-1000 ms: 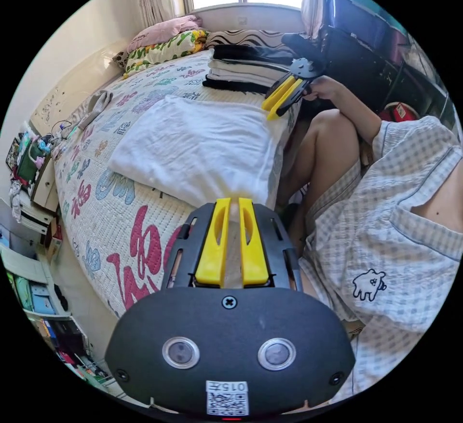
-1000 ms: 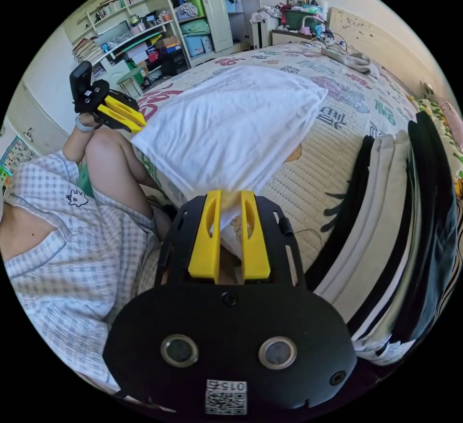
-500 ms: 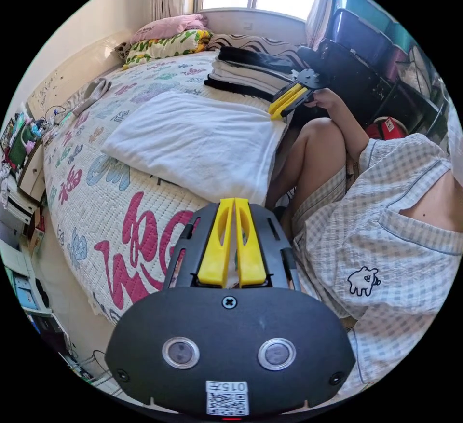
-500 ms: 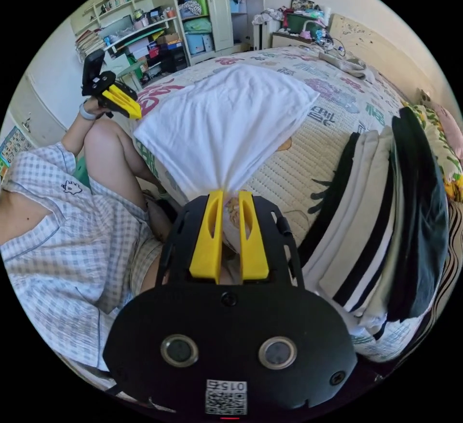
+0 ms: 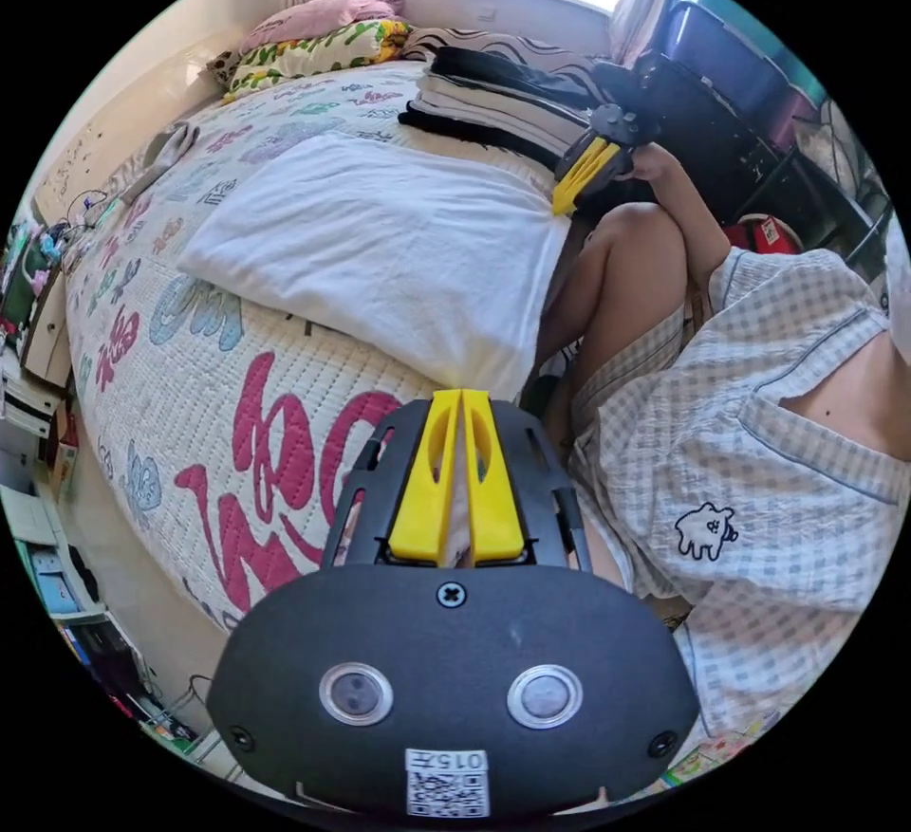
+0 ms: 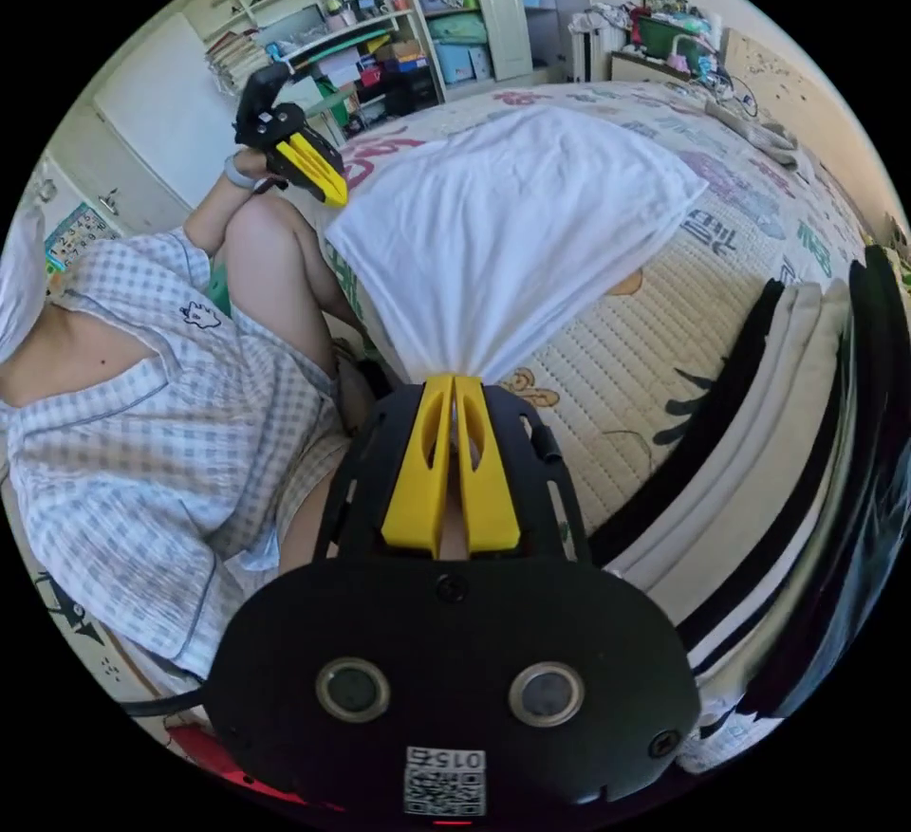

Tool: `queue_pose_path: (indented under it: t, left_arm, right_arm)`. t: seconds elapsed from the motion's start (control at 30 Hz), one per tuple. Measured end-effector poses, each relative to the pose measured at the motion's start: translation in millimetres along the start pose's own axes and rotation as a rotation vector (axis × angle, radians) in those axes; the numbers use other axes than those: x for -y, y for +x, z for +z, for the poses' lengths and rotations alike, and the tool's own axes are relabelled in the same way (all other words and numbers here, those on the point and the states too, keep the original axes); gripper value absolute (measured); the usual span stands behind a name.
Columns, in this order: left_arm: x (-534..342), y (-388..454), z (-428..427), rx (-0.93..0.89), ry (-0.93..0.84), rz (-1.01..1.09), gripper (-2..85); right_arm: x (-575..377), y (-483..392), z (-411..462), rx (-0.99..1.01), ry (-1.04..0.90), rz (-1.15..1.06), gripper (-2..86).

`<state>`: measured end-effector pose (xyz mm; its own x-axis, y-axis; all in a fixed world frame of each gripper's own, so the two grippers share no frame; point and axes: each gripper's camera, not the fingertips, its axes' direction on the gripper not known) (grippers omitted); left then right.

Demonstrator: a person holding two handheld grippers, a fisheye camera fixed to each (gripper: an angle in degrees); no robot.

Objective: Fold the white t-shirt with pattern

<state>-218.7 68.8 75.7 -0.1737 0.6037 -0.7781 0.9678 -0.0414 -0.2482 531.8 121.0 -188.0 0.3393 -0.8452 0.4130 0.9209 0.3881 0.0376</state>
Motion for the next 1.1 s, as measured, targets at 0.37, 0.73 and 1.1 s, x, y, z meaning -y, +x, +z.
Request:
queue_pose_path:
  t: [0.37, 0.73, 1.1]
  left_arm:
    - [-43.2, -229.0, -64.3, -0.182, 0.536, -0.565, 7.4]
    - [-6.6, -391.4, 30.9, -0.504, 0.453, -0.724, 9.4]
    - [-7.3, -412.2, 31.3, -0.557, 0.463, -0.628, 2.8]
  right_arm:
    - [100.7, 185.2, -26.3, 0.000, 0.276, 0.344, 8.8]
    - [146.5, 319.4, 25.6, 0.099, 0.184, 0.479, 9.8]
    - [162.5, 354.6, 43.5, 0.248, 0.126, 0.366, -0.3]
